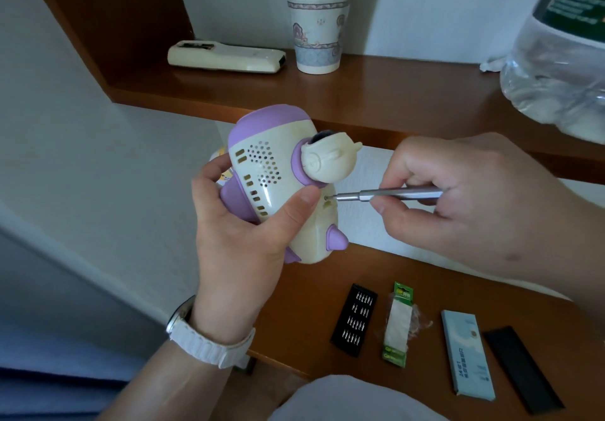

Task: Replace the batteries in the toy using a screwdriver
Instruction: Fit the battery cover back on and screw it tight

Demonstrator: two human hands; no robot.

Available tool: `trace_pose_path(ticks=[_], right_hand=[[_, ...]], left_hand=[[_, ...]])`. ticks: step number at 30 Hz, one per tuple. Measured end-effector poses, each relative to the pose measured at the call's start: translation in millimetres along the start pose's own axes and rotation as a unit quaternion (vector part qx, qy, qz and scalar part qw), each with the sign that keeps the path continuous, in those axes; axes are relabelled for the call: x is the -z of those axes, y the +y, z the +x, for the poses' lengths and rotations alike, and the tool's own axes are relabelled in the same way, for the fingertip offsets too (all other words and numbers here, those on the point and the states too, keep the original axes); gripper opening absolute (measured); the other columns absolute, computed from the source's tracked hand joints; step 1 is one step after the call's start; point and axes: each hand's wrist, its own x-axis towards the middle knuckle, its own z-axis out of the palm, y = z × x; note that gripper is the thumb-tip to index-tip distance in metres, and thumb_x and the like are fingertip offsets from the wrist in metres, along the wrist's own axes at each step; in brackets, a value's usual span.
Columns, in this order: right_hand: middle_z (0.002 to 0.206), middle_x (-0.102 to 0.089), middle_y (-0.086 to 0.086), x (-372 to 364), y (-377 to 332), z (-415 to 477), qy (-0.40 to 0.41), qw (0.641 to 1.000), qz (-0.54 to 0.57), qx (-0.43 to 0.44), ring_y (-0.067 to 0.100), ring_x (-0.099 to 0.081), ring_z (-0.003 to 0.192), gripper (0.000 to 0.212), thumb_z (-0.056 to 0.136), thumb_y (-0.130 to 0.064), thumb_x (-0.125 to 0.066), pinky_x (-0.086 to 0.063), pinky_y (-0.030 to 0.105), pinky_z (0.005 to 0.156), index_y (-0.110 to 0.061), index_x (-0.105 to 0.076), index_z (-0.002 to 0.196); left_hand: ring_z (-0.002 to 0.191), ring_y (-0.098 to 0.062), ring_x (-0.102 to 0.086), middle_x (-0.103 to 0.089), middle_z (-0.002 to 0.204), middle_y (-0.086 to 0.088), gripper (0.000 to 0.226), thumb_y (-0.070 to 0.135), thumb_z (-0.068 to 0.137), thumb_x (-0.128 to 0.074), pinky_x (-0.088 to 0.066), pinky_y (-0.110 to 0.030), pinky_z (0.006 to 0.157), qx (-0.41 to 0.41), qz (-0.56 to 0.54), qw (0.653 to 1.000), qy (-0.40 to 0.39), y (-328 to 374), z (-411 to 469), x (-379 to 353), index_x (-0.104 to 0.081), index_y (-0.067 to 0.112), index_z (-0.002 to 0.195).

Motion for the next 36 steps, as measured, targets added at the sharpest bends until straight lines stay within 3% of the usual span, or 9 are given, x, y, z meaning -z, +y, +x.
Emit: trace_pose_path(ticks=[3,9,16,20,24,27,30,33,36], right_hand=[[0.047,-0.037,-0.01,-0.5,-1.4,1.3,-0.004,1.0,-0.007,0.005,0.008,-0.034,0.038,0.022,0.084,-0.041,-0.051,-0.029,0.023,0.039,-0.021,-0.059,0.08],[0.047,-0.043,-0.007,0.9,-3.2,1.1,-0.016,0.999,-0.025,0.022,0.0,-0.029,0.038,0.012,0.079,-0.024,-0.061,-0.029,0.018,0.039,-0.017,-0.053,0.081],[0.046,-0.036,-0.012,1.5,-4.7,2.8,-0.01,1.0,-0.017,0.003,0.002,-0.035,0.038,0.024,0.084,-0.041,-0.05,-0.029,0.02,0.039,-0.02,-0.058,0.076],[0.048,-0.04,-0.008,1.5,-6.8,0.6,-0.016,1.0,-0.017,0.017,0.005,-0.035,0.037,0.019,0.08,-0.037,-0.053,-0.034,0.021,0.037,-0.02,-0.051,0.085],[0.047,-0.044,-0.009,1.5,-8.2,-0.6,-0.014,1.0,-0.019,0.012,0.002,-0.034,0.037,0.013,0.079,-0.031,-0.055,-0.035,0.02,0.038,-0.019,-0.052,0.081],[0.047,-0.041,-0.01,-1.2,-7.8,-0.2,-0.005,1.0,-0.026,0.001,0.002,-0.034,0.038,0.02,0.082,-0.038,-0.052,-0.032,0.021,0.039,-0.019,-0.055,0.076],[0.045,-0.04,-0.01,-2.6,-7.8,0.2,-0.001,1.0,-0.018,-0.005,0.005,-0.036,0.038,0.026,0.083,-0.043,-0.051,-0.031,0.021,0.04,-0.021,-0.056,0.071],[0.045,-0.038,-0.008,-1.6,-9.8,-0.6,-0.013,1.0,-0.022,0.009,0.006,-0.034,0.037,0.02,0.08,-0.04,-0.052,-0.029,0.022,0.038,-0.02,-0.054,0.079],[0.046,-0.045,-0.007,-1.6,-9.9,-1.9,-0.03,0.999,-0.03,0.009,0.001,-0.032,0.036,0.014,0.078,-0.032,-0.054,-0.037,0.022,0.046,-0.02,-0.048,0.084]], left_hand=[[0.096,-0.01,-0.072,-0.068,0.106,0.01,0.092,0.046,0.054,-0.089,-0.06,-0.024,0.066,-0.004,-0.002,1.0,0.001,-0.6,0.1,0.6,-0.041,0.024,0.13],[0.097,-0.009,-0.072,-0.07,0.104,0.016,0.089,0.047,0.055,-0.085,-0.06,-0.025,0.068,-0.005,-0.008,1.0,0.0,-1.2,0.3,1.0,-0.041,0.026,0.129],[0.097,-0.009,-0.072,-0.069,0.104,0.014,0.091,0.044,0.055,-0.091,-0.059,-0.024,0.068,-0.007,-0.002,1.0,0.001,0.0,0.5,-0.2,-0.042,0.025,0.128],[0.094,-0.009,-0.072,-0.07,0.101,0.018,0.089,0.048,0.055,-0.085,-0.06,-0.025,0.065,-0.003,-0.006,1.0,0.001,-0.7,0.8,1.4,-0.042,0.025,0.129],[0.094,-0.008,-0.072,-0.069,0.102,0.014,0.093,0.042,0.057,-0.095,-0.059,-0.023,0.065,0.0,-0.003,1.0,-0.004,0.8,-1.2,1.2,-0.041,0.021,0.131],[0.093,-0.007,-0.072,-0.068,0.102,0.014,0.089,0.036,0.058,-0.092,-0.058,-0.021,0.064,0.001,-0.005,1.0,-0.006,-0.9,-2.7,2.0,-0.042,0.022,0.13],[0.095,-0.01,-0.072,-0.069,0.102,0.014,0.088,0.04,0.057,-0.091,-0.059,-0.024,0.066,0.005,0.0,1.0,-0.003,-2.4,-3.9,3.6,-0.043,0.025,0.128],[0.097,-0.011,-0.072,-0.068,0.106,0.013,0.088,0.049,0.054,-0.086,-0.061,-0.028,0.068,0.008,0.001,1.0,-0.001,-2.4,-4.5,4.7,-0.043,0.027,0.128],[0.098,-0.012,-0.072,-0.068,0.109,0.01,0.09,0.05,0.054,-0.085,-0.061,-0.029,0.07,0.005,0.001,1.0,0.002,-2.5,-3.5,6.2,-0.043,0.025,0.13]])
